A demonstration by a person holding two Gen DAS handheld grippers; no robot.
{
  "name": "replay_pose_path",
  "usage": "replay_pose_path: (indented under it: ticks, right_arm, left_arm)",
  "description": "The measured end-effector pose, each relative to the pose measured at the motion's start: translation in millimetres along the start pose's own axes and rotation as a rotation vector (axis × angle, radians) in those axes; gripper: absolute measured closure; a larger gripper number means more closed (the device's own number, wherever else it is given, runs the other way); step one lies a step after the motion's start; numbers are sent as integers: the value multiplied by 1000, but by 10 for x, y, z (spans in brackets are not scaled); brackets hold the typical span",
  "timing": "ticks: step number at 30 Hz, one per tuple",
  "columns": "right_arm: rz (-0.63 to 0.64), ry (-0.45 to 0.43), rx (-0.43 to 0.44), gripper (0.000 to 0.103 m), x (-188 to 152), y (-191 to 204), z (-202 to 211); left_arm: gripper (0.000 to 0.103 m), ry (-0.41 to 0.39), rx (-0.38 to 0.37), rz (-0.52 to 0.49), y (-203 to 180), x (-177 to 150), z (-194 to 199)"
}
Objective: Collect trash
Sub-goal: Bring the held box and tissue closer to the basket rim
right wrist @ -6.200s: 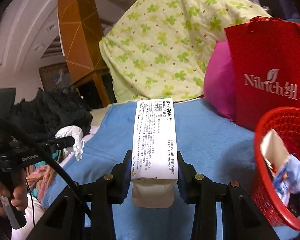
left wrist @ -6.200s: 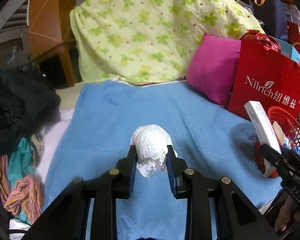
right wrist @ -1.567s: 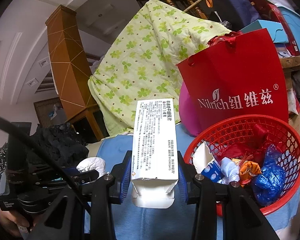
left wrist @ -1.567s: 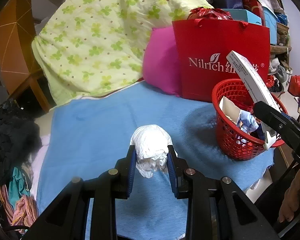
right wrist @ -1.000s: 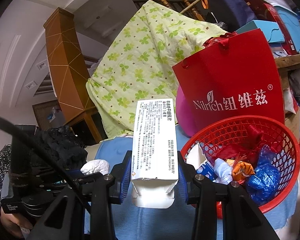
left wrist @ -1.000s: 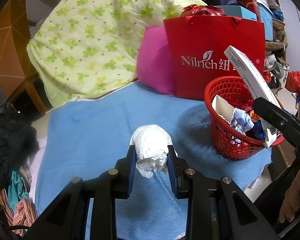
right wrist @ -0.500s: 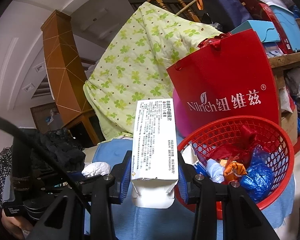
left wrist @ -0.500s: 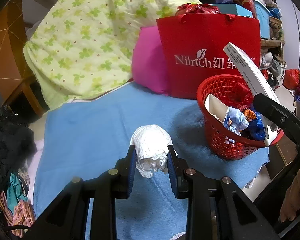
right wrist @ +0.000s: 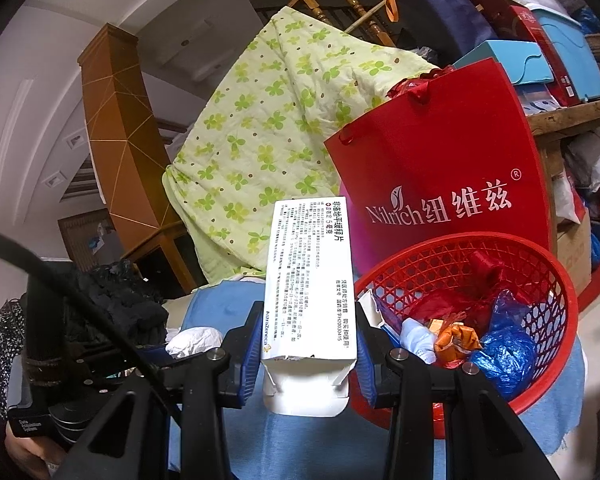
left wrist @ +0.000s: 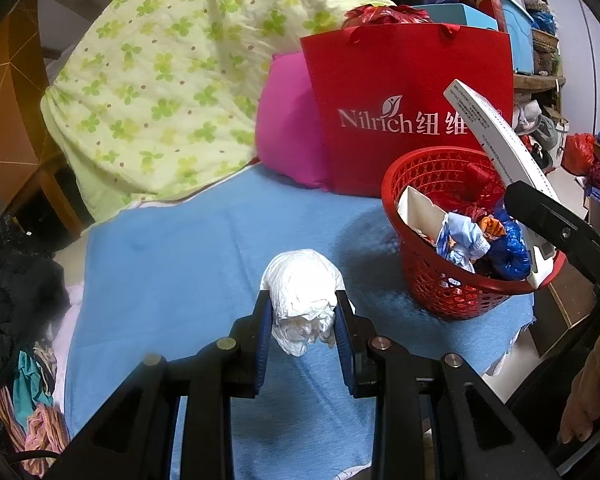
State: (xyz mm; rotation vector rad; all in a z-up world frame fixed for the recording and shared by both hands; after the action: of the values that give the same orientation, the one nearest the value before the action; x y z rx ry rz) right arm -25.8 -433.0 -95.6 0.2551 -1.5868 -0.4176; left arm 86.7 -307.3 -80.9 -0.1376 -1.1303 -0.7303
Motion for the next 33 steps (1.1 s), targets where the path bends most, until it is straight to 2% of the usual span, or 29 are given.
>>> replay_pose_path:
  ticks: [33]
  right_arm:
    - [-25, -18, -14, 61, 45, -152, 124]
  left_arm:
    - [72, -12, -23, -30, -170, 53, 22]
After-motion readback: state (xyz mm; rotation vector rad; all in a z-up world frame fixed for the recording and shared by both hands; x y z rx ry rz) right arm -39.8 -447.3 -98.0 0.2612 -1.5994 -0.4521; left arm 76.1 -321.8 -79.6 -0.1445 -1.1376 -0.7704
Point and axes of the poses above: each gripper's, at about its wrist camera, not at the fingertips, and z roughly against the way its jaws point, y to its left, x to its top, the point moved 6 cm from there along -z, roughly the way its jaws point, and after that the axes turned 11 degrees about -y, right-handed, at the moved point
